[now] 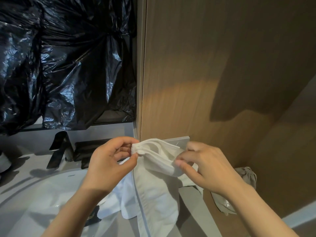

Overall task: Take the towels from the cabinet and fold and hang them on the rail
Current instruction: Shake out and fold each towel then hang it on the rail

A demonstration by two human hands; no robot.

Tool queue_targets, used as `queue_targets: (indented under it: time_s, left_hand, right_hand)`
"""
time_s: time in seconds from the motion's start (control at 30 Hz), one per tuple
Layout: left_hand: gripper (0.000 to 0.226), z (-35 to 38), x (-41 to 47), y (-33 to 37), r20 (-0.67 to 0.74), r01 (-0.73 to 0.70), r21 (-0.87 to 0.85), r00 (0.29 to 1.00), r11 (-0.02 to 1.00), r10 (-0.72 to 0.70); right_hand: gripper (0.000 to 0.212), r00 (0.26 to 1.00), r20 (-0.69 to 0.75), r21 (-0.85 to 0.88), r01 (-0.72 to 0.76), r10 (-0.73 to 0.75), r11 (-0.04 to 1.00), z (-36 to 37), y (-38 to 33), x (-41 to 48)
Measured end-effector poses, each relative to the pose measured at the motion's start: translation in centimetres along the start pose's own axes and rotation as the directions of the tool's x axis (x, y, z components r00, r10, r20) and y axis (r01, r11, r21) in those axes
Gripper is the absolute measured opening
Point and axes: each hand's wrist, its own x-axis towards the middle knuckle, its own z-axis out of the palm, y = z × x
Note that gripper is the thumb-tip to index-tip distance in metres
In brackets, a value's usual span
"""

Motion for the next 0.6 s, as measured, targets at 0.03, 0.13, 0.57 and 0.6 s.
queue_targets:
  time_s: [0.03,0.13,0.57,0.6]
  left_hand:
    - [0.044,0.1,0.0,0.1,0.000,0.001,-0.002,1.000,1.000,-0.001]
    - [0.043,0.1,0.0,0.2,-0.001,0.000,0.004,1.000,1.000,0.000]
    - [0.043,0.0,-0.1,0.4,0.005,-0.004,0.012,1.000,1.000,0.004]
    - [0.043,0.0,-0.1,0.4,0.005,-0.007,0.012,1.000,1.000,0.006]
  right_hand:
    - [0.044,1.000,0.002,0.013,0.003,-0.003,1.000,-0.2,0.2,0.3]
    - [0.030,0.998,0.057,0.120,-0.037,0.031,0.992,-0.6,1.4,0.9]
    - [0.005,0.970,0.184,0.177,-0.189,0.156,0.966,-0.2,2.7,3.3]
    - [0.005,0.969,0.184,0.164,-0.194,0.163,0.967,-0.2,2.7,3.3]
